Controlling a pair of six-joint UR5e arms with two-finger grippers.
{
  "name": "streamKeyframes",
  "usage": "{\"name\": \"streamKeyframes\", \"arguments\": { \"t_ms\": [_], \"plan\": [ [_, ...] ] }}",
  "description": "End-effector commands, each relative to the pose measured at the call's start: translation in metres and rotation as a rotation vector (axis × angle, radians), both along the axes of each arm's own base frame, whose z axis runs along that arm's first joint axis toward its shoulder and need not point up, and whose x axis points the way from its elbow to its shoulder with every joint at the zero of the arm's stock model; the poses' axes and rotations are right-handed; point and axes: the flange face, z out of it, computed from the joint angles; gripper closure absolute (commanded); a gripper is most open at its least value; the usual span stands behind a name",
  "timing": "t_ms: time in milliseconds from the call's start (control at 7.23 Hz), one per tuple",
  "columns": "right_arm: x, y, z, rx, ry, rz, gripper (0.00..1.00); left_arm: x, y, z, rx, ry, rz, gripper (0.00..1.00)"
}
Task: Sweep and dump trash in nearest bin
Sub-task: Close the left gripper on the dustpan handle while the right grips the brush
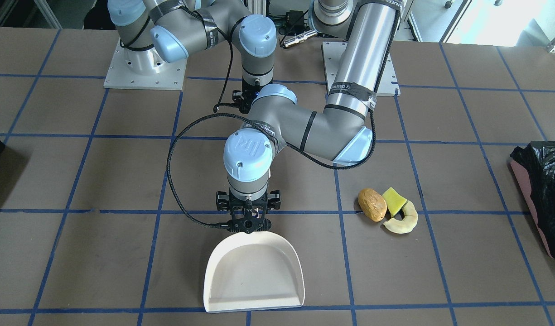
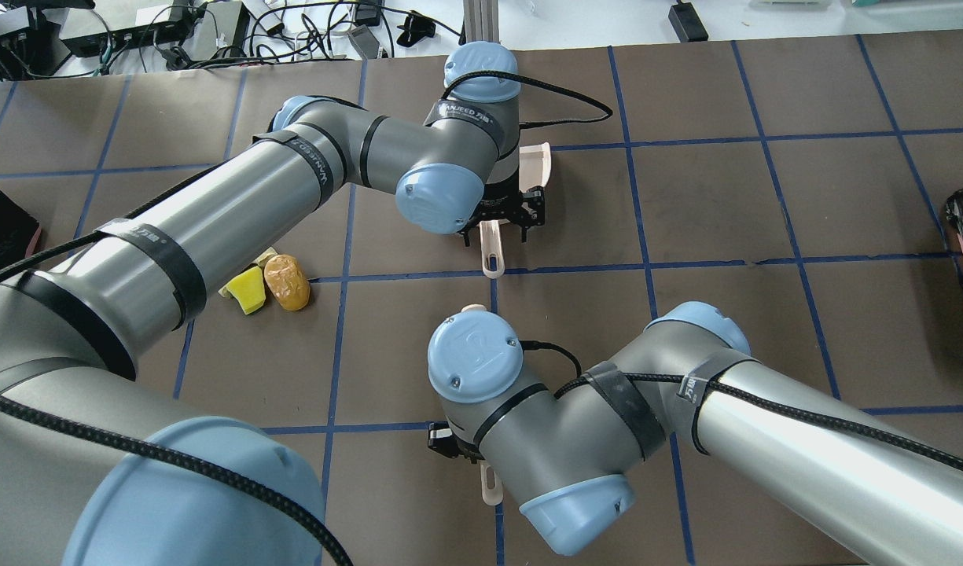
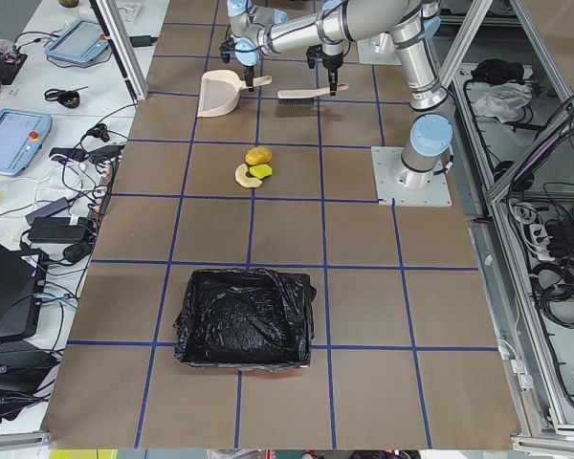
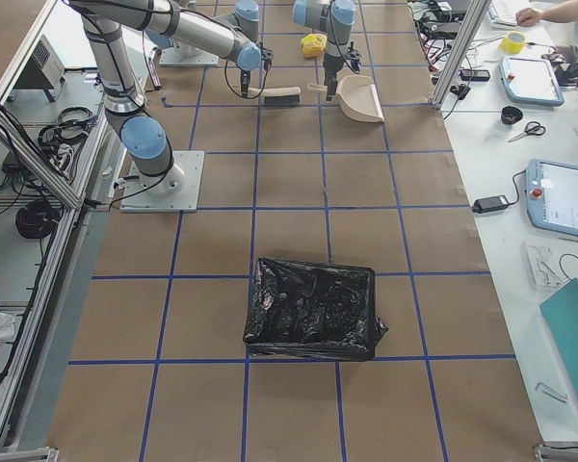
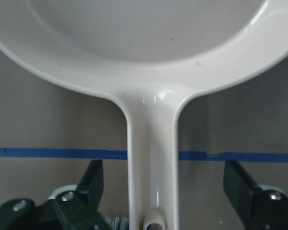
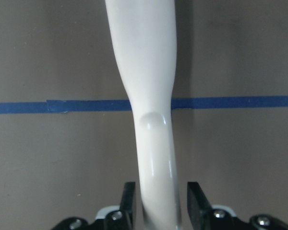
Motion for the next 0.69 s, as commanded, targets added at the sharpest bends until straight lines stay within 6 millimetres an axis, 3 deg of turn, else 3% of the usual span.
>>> {"name": "streamKeyframes", "arguments": {
  "t_ms": [0,138,415,553],
  "plan": [
    [-0.001,0.001,0.004,-0.005,-0.004,-0.004,0.82,-0.004,0.019,0.009,0.005,-0.010,-0.020,0.29],
    [0.000,0.002,0.005,-0.004,0.000,-0.030,0.83,0.000,0.028,0.009,0.014,-0.015,-0.025,0.49],
    [0.002,0.006,0.005,-0.004,0.004,-0.030,0.86,0.000,0.027,-0.003,0.021,-0.014,-0.039,0.87],
    [0.004,0.008,0.005,-0.004,0.012,-0.096,0.91,0.003,0.026,0.000,0.020,-0.005,-0.061,1.00]
  ]
}}
